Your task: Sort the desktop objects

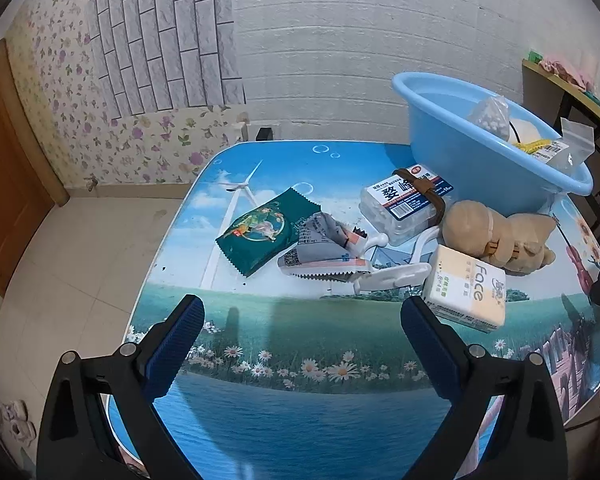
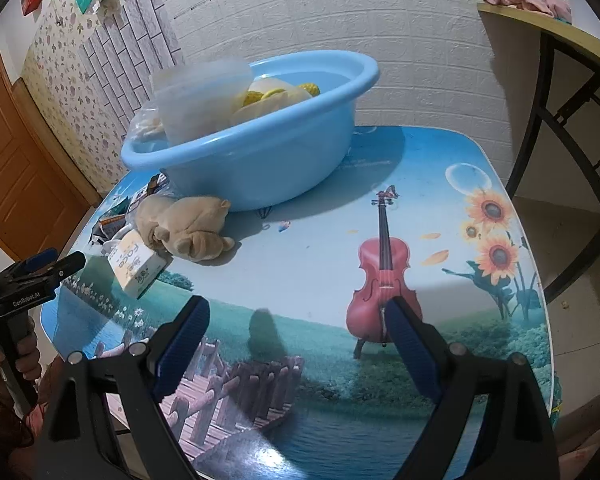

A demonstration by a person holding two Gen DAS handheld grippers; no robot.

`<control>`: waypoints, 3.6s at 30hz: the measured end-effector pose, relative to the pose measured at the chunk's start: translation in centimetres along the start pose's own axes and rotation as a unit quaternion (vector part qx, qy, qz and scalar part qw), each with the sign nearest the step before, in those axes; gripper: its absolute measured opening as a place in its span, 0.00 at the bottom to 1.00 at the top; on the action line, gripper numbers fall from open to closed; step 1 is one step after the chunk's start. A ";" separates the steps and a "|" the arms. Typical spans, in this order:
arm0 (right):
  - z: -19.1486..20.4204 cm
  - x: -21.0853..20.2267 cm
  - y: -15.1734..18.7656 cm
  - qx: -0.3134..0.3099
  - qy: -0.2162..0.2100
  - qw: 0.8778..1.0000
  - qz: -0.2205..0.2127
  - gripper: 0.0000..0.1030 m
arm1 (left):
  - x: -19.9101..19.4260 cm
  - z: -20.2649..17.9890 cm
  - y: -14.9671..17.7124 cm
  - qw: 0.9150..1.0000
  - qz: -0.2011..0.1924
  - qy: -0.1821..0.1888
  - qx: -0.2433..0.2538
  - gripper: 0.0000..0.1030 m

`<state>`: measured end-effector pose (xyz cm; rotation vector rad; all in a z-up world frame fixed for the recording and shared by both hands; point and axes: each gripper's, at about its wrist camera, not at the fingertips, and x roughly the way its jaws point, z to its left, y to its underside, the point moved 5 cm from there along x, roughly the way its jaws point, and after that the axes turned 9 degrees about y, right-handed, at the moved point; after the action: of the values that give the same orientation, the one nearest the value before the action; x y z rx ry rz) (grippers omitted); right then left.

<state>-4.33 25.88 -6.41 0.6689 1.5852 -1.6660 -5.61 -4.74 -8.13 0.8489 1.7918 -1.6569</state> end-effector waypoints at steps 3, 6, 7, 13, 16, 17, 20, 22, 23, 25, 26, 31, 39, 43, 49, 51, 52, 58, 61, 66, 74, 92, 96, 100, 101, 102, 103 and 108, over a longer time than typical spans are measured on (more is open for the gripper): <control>0.1 0.0 0.0 -0.001 -0.001 1.000 0.000 0.88 | -0.1 0.0 0.0 1.000 -0.001 0.003 0.000 0.96; 0.4 0.1 0.0 -0.003 -0.001 1.000 0.000 0.88 | -0.1 -0.1 0.1 1.000 -0.002 0.006 0.003 0.96; 0.4 0.2 0.0 -0.003 -0.001 1.000 0.001 0.88 | -0.1 -0.1 0.1 1.000 -0.002 0.006 0.003 0.96; 1.1 0.4 0.0 -0.005 -0.002 1.000 0.004 0.88 | -0.1 -0.1 0.4 1.000 -0.001 0.010 0.010 0.96; 1.6 0.4 0.0 -0.011 -0.002 1.000 0.005 0.88 | 0.0 -0.1 0.4 1.000 0.000 0.016 0.008 0.96; 1.8 0.5 0.1 -0.012 -0.002 1.000 0.007 0.88 | 0.0 -0.2 0.4 1.000 -0.001 0.018 0.007 0.96; 2.1 0.9 0.4 -0.013 -0.001 1.000 0.015 0.88 | 0.2 -0.2 0.6 1.000 0.001 0.022 0.009 0.96; 2.2 1.1 0.4 -0.014 0.000 1.000 0.018 0.88 | 0.3 -0.1 0.7 1.000 0.003 0.023 0.010 0.96; 2.4 1.1 0.5 -0.015 0.000 1.000 0.019 0.88 | 0.3 0.0 0.8 1.000 0.003 0.024 0.011 0.96; 2.3 1.3 0.6 -0.017 0.000 1.000 0.019 0.88 | 0.2 0.1 0.8 1.000 0.002 0.026 0.010 0.96; 2.4 1.3 0.6 -0.018 0.000 1.000 0.019 0.88 | 0.3 0.1 0.8 1.000 0.001 0.027 0.008 0.96; 2.7 1.8 0.9 -0.021 0.003 0.999 0.026 0.88 | 0.3 0.0 0.8 0.999 -0.005 0.036 0.005 0.96; 2.5 1.7 0.7 -0.013 0.007 1.000 0.018 0.88 | 0.3 -0.3 0.8 0.999 -0.008 0.041 0.008 0.96; 2.2 1.8 0.5 -0.006 0.008 1.000 0.013 0.88 | 0.3 -0.4 0.8 0.999 -0.008 0.043 0.011 0.96; 2.5 1.7 0.2 -0.004 0.006 1.000 0.004 0.88 | 0.6 -0.4 0.6 0.999 -0.010 0.041 0.019 0.96; 2.8 1.6 0.1 -0.007 0.001 1.000 -0.001 0.88 | 0.6 -0.1 0.3 0.999 -0.014 0.037 0.021 0.96; 2.9 1.5 0.0 -0.008 0.000 1.000 -0.002 0.88 | 0.6 0.1 0.2 0.999 -0.017 0.035 0.020 0.96; 4.1 1.5 -0.5 -0.017 -0.007 1.000 -0.004 0.88 | 1.0 2.1 -0.9 0.999 -0.025 0.020 0.007 0.96; 5.3 1.3 -0.6 -0.025 -0.019 1.000 -0.001 0.88 | 1.2 3.1 -1.2 1.000 -0.025 0.015 0.004 0.96; 9.0 1.3 -0.8 -0.063 -0.047 0.997 0.000 0.88 | 2.0 4.2 -1.8 0.999 -0.014 0.001 0.034 0.96; 14.1 2.1 -0.7 -0.127 -0.075 0.989 0.001 0.80 | 3.6 5.9 -3.1 0.997 0.007 0.026 0.074 0.96; 16.4 4.5 -1.2 -0.170 -0.060 0.984 0.008 0.71 | 7.7 5.4 -5.1 0.984 0.043 0.111 0.134 0.45; 16.3 4.6 -1.3 -0.161 -0.070 0.984 0.010 0.59 | 7.0 4.1 -4.5 0.982 0.033 0.099 0.156 0.35; 15.7 3.8 -1.4 -0.157 -0.073 0.985 0.001 0.58 | 6.2 4.0 -3.6 0.985 0.035 0.099 0.136 0.35; 15.3 3.4 -1.3 -0.156 -0.074 0.985 -0.002 0.58 | 5.9 4.0 -3.2 0.986 0.036 0.096 0.129 0.35; 15.0 3.1 -1.2 -0.154 -0.075 0.985 -0.004 0.58 | 5.6 4.0 -3.0 0.987 0.036 0.095 0.125 0.35; 14.7 2.8 -1.2 -0.153 -0.075 0.985 -0.006 0.58 | 5.2 3.9 -2.5 0.988 0.038 0.095 0.119 0.35; 12.8 1.8 -0.3 -0.145 -0.064 0.987 -0.003 0.58 | 3.6 4.0 -0.9 0.992 0.041 0.078 0.087 0.35</control>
<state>-4.21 12.99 -6.30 0.3994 1.6933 -1.4139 -8.73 -8.51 -10.62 1.1432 1.7062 -1.7535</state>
